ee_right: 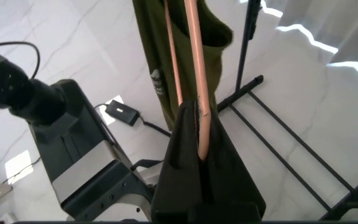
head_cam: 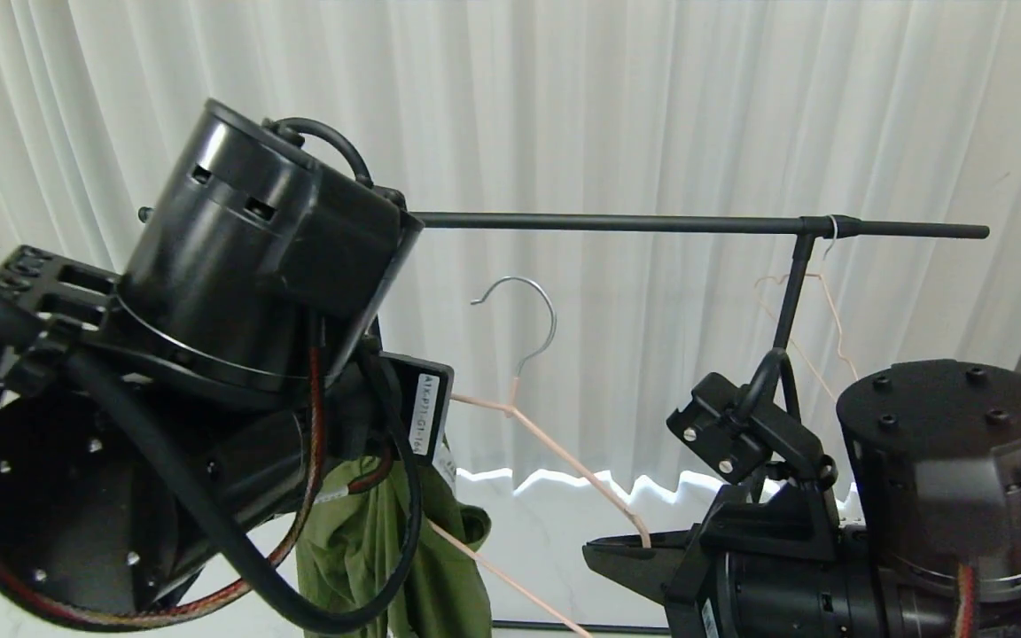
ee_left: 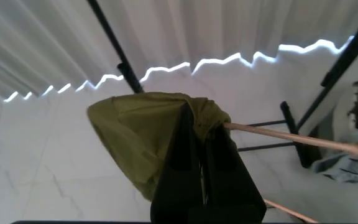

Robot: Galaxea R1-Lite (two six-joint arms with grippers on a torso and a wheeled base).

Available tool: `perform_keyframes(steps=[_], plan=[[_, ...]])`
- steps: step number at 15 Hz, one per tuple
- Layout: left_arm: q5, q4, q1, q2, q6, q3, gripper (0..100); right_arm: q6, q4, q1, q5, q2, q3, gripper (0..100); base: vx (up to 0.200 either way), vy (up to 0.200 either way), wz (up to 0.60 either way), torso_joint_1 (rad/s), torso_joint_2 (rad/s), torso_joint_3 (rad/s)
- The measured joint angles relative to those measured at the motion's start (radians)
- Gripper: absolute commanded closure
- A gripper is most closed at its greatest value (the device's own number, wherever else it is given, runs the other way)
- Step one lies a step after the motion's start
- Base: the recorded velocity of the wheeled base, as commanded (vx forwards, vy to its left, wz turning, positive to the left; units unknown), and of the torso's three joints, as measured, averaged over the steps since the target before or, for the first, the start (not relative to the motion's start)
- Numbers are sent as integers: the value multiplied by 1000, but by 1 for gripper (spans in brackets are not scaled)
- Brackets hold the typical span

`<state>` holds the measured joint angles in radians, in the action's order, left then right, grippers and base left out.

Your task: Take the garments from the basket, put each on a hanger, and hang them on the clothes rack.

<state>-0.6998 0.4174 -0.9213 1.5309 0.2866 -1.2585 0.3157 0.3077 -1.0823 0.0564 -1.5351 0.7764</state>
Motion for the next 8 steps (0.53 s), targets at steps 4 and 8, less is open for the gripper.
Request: perform_keyframes(steps=[4, 8], plan=[[25, 0, -76, -3, 0, -22, 100, 11, 28, -18, 0, -22, 2, 100, 0, 0, 0, 0, 0, 0], [47, 0, -136, -6, 0, -37, 100, 25, 57, -30, -4, -37, 3, 100, 0, 0, 0, 0, 0, 0]])
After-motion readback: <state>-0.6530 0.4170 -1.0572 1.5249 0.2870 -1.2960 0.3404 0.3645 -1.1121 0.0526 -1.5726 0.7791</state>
